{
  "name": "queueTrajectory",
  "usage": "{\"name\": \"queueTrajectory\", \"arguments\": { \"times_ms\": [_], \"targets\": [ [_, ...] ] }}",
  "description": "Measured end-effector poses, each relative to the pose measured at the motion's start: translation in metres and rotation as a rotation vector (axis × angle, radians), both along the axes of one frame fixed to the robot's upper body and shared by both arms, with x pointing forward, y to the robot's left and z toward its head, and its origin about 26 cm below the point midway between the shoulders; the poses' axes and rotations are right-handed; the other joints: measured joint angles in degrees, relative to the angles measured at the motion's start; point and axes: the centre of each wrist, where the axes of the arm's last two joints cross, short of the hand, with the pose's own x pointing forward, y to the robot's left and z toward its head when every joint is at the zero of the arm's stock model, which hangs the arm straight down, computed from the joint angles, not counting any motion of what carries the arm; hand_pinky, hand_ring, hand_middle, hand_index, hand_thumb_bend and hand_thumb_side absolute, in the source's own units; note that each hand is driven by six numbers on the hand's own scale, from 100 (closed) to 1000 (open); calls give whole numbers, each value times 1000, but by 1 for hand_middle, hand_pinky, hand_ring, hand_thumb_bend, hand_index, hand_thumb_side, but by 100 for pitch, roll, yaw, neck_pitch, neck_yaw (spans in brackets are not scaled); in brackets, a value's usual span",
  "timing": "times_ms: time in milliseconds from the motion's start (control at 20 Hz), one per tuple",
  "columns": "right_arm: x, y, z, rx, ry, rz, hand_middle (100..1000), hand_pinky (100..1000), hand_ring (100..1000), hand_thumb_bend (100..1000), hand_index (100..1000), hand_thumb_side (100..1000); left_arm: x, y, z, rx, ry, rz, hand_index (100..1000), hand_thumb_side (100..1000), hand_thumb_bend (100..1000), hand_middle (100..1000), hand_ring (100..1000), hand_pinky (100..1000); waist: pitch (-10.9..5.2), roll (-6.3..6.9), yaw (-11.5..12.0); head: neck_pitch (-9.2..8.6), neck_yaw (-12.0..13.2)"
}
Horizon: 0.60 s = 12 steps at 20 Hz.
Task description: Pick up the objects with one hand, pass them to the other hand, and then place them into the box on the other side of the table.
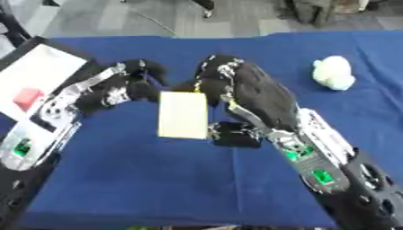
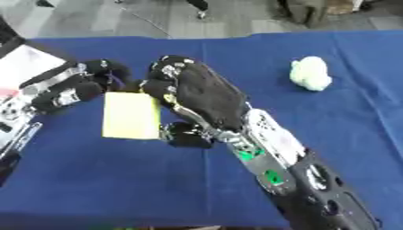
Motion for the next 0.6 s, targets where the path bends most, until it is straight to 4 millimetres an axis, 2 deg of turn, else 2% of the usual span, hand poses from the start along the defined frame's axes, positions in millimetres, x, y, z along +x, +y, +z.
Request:
{"name": "queueTrajectory", "arguments": {
  "times_ms": [150,600],
  "targets": [
    [2,1,-3,-18,-20,-10,241,615,510,100,349,100,-1,-5,0,15,19,-31,824,693,710,663,578,637,0,12,2,0,-23],
    [6,4,-10,-45,-69,-57,243,613,509,100,352,100,-2,-12,-4,59,59,-77,825,698,709,674,589,640,0,31,10,0,-27]
  ]
}}
